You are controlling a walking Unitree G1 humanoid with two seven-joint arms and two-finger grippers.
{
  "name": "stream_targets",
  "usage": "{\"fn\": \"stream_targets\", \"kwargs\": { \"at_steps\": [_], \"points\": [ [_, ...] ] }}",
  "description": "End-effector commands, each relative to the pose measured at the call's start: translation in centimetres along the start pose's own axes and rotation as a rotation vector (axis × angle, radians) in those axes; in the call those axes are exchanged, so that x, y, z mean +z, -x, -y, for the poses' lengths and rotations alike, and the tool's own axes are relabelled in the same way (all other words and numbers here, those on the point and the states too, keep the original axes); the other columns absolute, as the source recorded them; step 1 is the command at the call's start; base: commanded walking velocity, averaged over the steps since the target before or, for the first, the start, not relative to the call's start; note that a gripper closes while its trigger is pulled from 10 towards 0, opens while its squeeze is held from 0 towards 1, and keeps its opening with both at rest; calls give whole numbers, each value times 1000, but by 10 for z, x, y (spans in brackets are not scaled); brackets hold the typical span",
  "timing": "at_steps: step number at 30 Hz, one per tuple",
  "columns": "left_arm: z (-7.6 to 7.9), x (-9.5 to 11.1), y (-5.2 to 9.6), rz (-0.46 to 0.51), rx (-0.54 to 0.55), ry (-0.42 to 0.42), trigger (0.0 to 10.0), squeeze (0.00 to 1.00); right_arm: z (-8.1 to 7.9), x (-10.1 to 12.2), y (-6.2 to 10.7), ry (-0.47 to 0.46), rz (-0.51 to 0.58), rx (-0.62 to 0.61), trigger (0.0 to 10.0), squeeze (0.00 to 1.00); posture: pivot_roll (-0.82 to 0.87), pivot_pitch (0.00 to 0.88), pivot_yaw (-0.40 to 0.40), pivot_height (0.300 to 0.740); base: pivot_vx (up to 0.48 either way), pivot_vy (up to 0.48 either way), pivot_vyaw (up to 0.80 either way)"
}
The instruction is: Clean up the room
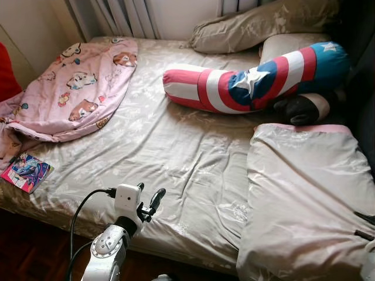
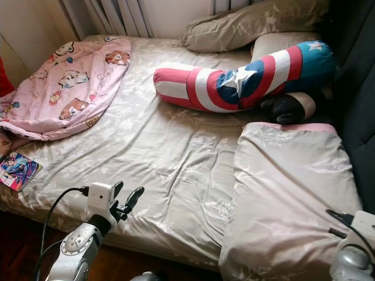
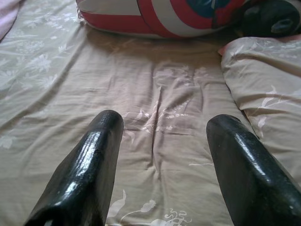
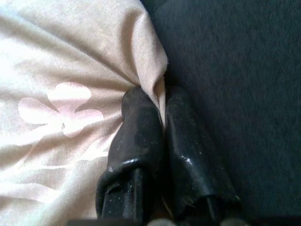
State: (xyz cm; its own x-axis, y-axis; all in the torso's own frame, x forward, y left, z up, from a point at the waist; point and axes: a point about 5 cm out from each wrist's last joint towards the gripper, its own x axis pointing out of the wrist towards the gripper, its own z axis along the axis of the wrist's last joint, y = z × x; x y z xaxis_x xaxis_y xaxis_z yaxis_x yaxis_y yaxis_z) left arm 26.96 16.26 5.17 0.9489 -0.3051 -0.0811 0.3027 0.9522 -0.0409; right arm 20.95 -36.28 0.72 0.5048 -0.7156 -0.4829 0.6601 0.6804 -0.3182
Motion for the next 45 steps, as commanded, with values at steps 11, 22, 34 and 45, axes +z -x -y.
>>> {"fn": "stream_targets", "kwargs": {
  "at_steps": [11,22,34,45],
  "points": [
    [-1,-3,-5,5,12,10,10000,0,-23,34,6,140,278,85,10000,1000,22,47,11,740,0,0,0],
    [-10,-40,-5,-157,104,116,10000,0,-121,5,50,71,230,674,10000,0,19,36,9,740,0,0,0],
    [-12,-87,15,-466,170,162,10000,0,-126,-81,75,131,-108,687,10000,0,52,30,18,740,0,0,0],
    [1,-123,50,-658,238,196,10000,0,-116,-95,75,146,-155,664,10000,0,60,39,10,740,0,0,0]
  ]
}}
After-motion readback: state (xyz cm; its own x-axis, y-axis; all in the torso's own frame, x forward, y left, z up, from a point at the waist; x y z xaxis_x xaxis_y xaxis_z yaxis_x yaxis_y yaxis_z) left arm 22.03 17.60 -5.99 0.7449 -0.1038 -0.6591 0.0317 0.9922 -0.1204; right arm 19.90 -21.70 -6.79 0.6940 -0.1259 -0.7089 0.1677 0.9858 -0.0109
